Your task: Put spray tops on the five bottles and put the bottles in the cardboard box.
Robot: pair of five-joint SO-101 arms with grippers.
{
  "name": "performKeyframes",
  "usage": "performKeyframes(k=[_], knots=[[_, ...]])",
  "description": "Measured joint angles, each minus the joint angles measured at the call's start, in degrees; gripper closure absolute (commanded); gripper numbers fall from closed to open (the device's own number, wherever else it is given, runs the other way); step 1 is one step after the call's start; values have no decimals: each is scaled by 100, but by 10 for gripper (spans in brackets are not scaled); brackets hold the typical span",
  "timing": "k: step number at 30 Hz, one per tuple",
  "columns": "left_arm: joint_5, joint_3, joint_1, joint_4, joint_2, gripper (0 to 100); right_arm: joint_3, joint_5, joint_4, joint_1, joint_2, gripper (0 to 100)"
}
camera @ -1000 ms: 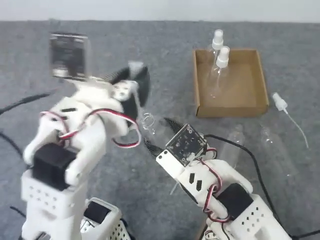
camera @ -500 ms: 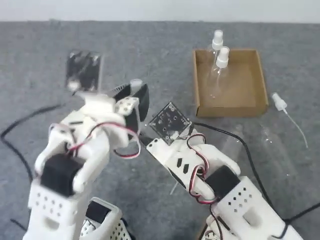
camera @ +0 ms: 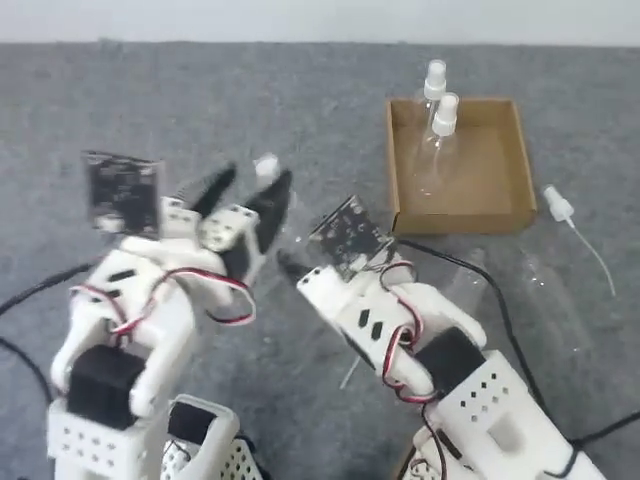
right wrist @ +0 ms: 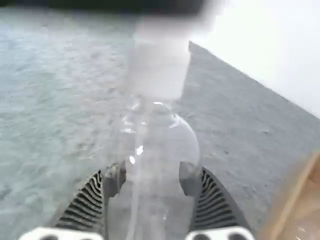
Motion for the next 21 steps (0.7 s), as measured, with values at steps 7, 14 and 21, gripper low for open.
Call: performKeyframes(k=[7,14,21], knots=[[-9,-176,-782,0,-9,799,-141,0,-352,659,220,993],[-18,1495,-826,-396,-1011,797,-1248,-18,-404,712,1662,993],[-299,3912,-510,-1116,-2611,690,-2866,-413,88,712,2989,993]])
